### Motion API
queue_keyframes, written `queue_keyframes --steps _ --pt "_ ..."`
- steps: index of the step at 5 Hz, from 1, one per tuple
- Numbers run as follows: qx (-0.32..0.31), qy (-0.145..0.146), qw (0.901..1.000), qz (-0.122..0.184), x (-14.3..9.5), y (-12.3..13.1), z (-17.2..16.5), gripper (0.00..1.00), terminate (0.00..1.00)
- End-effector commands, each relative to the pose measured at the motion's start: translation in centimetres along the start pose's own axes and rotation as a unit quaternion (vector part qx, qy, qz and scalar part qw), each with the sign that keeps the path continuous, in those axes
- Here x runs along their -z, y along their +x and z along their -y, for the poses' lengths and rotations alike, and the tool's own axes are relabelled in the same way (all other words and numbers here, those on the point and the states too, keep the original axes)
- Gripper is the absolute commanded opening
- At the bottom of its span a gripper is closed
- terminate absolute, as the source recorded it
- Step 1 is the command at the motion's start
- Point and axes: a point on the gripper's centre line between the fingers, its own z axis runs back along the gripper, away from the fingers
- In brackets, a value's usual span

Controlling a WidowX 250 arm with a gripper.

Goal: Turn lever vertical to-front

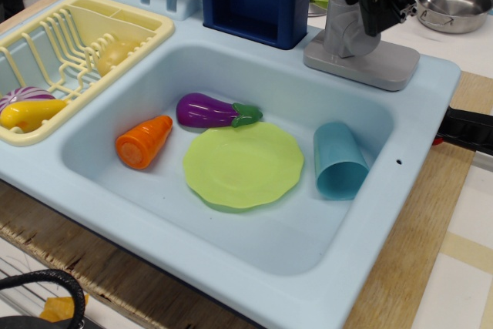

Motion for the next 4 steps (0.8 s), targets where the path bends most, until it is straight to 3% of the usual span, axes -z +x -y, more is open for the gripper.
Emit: queue_keyframes --steps 1,4 --pt "-0.005 0.014 0.9998 0.016 -1.2 0.4 0.2 0.0 0.0" --pt "-0.043 0.003 0.999 0.008 -0.9 -2.9 1.1 0.0 0.0"
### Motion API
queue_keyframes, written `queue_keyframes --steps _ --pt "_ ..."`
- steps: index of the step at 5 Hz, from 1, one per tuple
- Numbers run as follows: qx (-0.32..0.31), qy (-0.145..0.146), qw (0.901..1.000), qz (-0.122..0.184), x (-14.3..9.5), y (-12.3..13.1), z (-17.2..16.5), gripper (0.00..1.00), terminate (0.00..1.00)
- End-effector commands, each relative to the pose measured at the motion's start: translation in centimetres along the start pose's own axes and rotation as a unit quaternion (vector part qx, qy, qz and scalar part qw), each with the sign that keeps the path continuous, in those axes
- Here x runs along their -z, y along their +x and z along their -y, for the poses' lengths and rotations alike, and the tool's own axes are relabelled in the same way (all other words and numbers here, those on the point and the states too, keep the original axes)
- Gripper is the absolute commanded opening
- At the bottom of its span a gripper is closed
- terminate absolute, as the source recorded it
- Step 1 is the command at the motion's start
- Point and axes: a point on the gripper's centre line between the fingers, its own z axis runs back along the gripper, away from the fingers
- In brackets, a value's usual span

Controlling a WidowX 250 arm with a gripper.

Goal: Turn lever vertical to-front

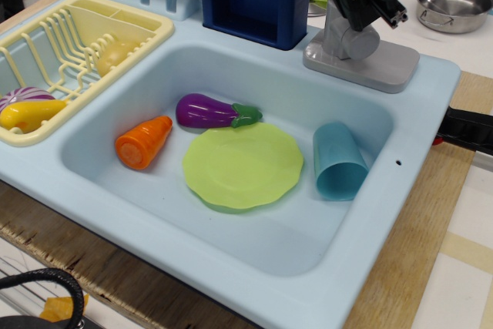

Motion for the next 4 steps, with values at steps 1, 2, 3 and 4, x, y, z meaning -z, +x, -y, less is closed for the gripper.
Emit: queue_keyframes --steps 1,2,3,4 --pt "-0.017 -0.01 0.9998 -0.009 -0.6 -2.5 0.5 0.0 0.0" --pt "-0.035 -0.021 0.9991 -0.012 0.2 -4.4 0.4 0.0 0.0" --pt "-0.048 -0.029 0.9983 -0.013 0.8 -5.8 0.3 0.0 0.0" --pt "-0.057 -0.045 0.9972 -0.019 2.0 -6.7 0.2 0.0 0.0"
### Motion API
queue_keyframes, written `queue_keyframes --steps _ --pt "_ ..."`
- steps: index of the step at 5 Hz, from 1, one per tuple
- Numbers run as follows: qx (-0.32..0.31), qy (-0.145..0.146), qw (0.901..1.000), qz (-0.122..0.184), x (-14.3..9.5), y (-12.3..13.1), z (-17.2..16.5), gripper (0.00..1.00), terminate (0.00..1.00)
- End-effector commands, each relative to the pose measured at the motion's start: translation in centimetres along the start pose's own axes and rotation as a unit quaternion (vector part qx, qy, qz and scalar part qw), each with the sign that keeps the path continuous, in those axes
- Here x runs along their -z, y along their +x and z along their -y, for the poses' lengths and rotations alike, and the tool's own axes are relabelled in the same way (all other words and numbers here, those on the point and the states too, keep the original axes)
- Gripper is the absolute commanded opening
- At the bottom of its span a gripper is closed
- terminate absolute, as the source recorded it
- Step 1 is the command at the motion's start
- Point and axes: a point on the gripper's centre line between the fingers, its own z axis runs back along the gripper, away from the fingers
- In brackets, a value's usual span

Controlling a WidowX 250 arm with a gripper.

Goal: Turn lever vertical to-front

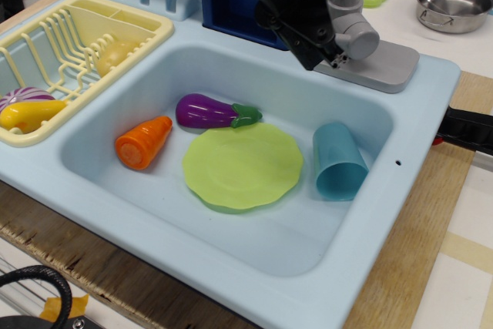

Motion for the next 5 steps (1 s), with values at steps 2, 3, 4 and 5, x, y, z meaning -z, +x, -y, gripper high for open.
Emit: queue_keyframes --steps 2,3,4,5 --pt "-0.022 -0.023 0.9989 -0.033 1.5 -3.05 0.09 0.0 0.0" --pt "-0.022 -0.03 0.9986 -0.038 1.8 -3.43 0.12 0.0 0.0" --pt "-0.007 -0.029 0.999 -0.034 1.37 -3.14 0.69 1.0 0.0" --pt "-0.007 -0.029 0.999 -0.034 1.37 -3.14 0.69 1.0 1.0"
